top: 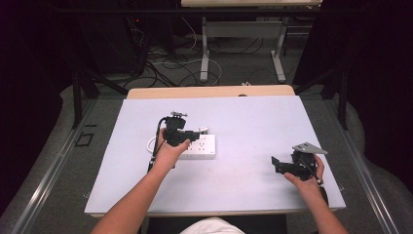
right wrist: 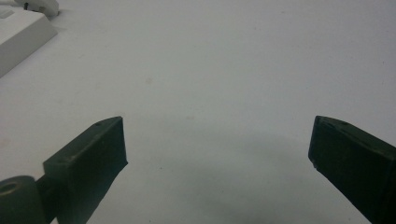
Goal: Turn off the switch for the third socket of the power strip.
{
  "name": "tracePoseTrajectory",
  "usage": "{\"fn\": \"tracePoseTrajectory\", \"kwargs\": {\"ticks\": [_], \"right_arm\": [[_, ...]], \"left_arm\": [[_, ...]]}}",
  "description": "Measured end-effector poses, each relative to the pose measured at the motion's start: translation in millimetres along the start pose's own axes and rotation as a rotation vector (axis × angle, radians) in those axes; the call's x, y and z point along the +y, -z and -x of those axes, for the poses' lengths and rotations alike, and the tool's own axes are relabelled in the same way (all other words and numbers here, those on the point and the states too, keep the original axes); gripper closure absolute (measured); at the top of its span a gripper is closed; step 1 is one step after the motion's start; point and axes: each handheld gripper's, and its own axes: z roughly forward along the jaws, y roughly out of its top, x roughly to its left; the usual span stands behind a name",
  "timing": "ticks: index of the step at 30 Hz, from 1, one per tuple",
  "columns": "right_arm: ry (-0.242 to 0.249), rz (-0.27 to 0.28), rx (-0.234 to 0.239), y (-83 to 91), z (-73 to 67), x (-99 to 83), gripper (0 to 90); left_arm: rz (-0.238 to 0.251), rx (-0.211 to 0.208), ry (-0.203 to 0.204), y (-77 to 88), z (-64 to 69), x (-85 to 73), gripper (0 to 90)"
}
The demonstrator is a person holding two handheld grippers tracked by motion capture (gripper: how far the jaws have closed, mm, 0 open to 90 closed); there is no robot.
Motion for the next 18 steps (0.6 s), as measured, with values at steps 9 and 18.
{"fn": "tracePoseTrajectory", "kwargs": {"ticks": [9, 18], "right_arm": [[-0.005, 0.006, -0.005, -1.1, -0.4, 0.7, 0.0], [-0.001, -0.002, -0.002, -1.9, -0.9, 0.9, 0.0]], "left_arm": [[-0.013, 0.002, 0.006, -14.0, 1.9, 10.8, 68.1], [-0.037, 0.019, 0.019, -28.6, -1.0, 14.7, 70.5]]}}
